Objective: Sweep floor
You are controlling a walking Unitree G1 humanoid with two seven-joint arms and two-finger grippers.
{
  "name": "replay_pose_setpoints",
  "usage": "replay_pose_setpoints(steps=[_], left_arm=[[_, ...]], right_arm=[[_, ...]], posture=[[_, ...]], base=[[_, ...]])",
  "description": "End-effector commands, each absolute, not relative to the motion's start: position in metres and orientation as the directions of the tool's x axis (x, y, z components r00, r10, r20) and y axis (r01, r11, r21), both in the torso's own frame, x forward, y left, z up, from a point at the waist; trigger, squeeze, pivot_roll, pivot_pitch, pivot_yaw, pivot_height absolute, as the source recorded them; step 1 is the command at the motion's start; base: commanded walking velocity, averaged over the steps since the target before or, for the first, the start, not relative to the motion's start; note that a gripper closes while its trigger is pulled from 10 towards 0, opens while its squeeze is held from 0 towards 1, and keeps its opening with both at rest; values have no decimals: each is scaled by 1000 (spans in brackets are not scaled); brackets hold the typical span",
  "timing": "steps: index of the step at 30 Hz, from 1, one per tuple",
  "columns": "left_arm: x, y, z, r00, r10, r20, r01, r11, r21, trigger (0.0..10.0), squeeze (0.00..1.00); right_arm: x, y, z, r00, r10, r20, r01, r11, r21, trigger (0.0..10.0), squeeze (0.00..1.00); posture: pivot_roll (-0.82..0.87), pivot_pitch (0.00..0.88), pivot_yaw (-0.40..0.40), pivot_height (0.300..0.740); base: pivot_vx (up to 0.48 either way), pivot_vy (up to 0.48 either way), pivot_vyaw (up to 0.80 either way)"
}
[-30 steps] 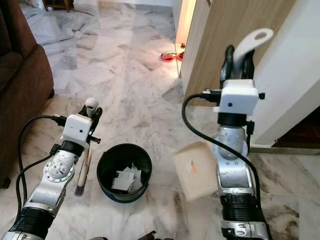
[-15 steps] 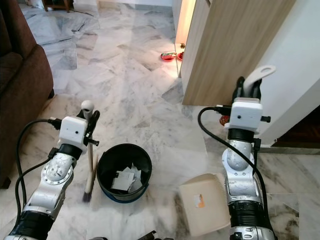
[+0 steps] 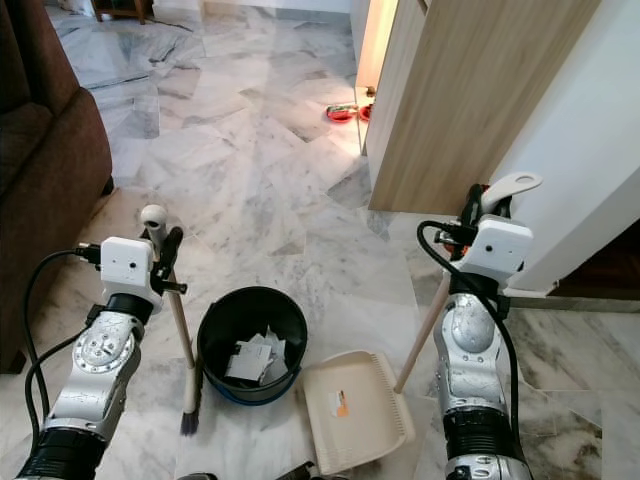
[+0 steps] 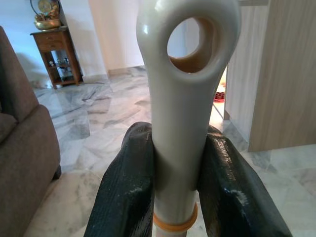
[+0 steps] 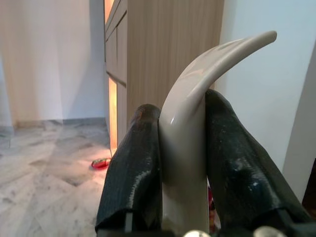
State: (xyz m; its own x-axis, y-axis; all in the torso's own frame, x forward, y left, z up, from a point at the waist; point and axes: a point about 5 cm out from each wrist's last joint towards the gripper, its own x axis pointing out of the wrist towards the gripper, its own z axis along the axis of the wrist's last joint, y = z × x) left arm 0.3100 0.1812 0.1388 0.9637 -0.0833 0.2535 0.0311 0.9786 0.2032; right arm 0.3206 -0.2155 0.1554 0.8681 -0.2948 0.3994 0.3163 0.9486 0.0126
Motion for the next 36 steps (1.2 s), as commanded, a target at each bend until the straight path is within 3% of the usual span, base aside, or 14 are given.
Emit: replay_pose_setpoints(steps=[1, 36], left_arm=[[307, 177, 146, 953, -102, 285, 50, 982, 182, 10000, 0], [309, 171, 148, 947, -125, 296, 68, 978, 196, 10000, 0]], right_arm=[[320, -223, 163, 847, -306, 434, 329, 944, 23, 10000, 0], [325, -198, 154, 897, -186, 401, 173, 983, 70, 10000, 0]], posture=[[220, 139, -98, 740], [214, 136, -88, 740]], base=[[0, 0, 0], [0, 0, 0]])
